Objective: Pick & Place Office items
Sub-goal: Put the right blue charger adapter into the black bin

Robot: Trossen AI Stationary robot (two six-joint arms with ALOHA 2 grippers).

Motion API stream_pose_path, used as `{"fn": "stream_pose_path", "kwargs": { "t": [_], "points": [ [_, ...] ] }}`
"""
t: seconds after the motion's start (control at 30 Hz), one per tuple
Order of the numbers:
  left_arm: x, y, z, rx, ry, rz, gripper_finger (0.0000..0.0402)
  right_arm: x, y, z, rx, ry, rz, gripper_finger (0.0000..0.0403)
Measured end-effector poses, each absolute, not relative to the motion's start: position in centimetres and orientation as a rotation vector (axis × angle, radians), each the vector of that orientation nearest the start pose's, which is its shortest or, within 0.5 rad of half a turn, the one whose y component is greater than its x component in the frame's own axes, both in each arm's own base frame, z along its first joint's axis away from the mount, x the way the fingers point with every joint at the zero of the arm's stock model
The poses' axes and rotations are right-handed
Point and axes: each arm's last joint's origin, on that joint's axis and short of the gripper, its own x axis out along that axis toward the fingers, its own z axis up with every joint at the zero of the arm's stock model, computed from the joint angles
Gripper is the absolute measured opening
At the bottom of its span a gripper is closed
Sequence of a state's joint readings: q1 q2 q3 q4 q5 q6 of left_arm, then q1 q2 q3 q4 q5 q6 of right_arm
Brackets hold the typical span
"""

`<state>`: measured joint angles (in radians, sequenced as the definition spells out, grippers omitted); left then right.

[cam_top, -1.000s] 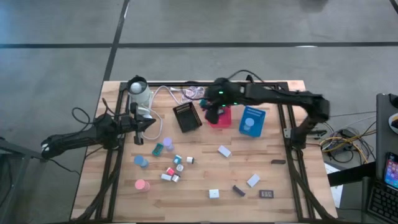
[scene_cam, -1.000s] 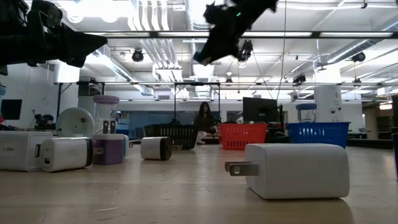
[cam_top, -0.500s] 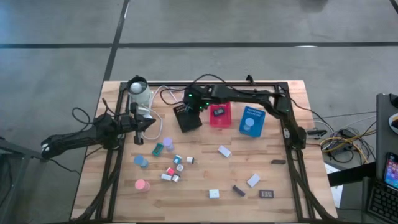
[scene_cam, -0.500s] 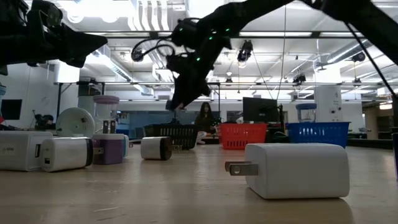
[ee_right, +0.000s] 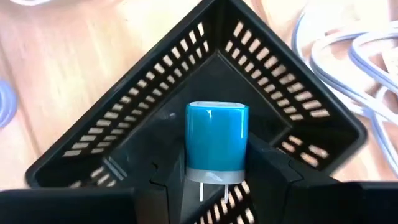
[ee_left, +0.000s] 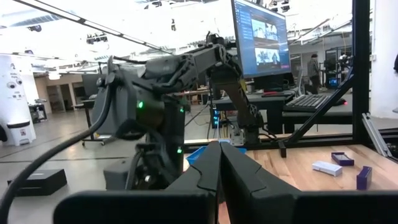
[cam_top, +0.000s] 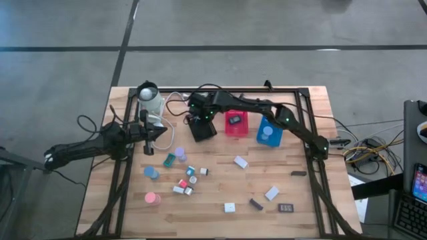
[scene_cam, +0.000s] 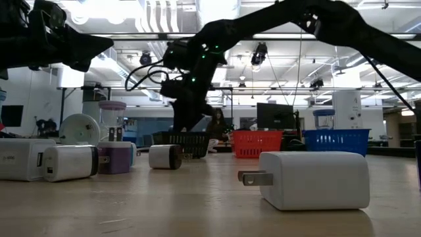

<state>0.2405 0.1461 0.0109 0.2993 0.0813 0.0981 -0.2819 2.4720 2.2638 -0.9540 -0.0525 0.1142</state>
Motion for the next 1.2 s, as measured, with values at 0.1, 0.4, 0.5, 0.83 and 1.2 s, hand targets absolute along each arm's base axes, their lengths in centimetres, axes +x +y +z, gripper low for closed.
{"fn": "stream_pose_path", "kwargs": {
  "t": [0.1, 0.4, 0.5, 0.83, 1.2],
  "points": [
    [10.2, 2.3, 18.4, 0.122, -0.155, 0.166, 0.0014, 50.1, -14.3, 17.8, 0.303, 1.144, -0.277, 0.0124],
    [10.2, 2.3, 18.6, 0.125, -0.170, 0.167, 0.0014, 50.0, -14.7, 17.3, 0.291, 1.157, -0.398, 0.0124],
    [10.2, 2.3, 18.6, 0.121, -0.178, 0.167, 0.0014, 50.0, -14.6, 17.3, 0.293, 1.154, -0.414, 0.0124],
    [10.2, 2.3, 18.6, 0.113, -0.178, 0.167, 0.0014, 50.3, -13.4, 17.1, 0.285, 1.155, -0.460, 0.0124],
    [10.2, 2.3, 18.7, 0.107, -0.188, 0.166, 0.0014, 50.7, -11.9, 17.1, 0.302, 1.146, -0.451, 0.0124]
  ]
}}
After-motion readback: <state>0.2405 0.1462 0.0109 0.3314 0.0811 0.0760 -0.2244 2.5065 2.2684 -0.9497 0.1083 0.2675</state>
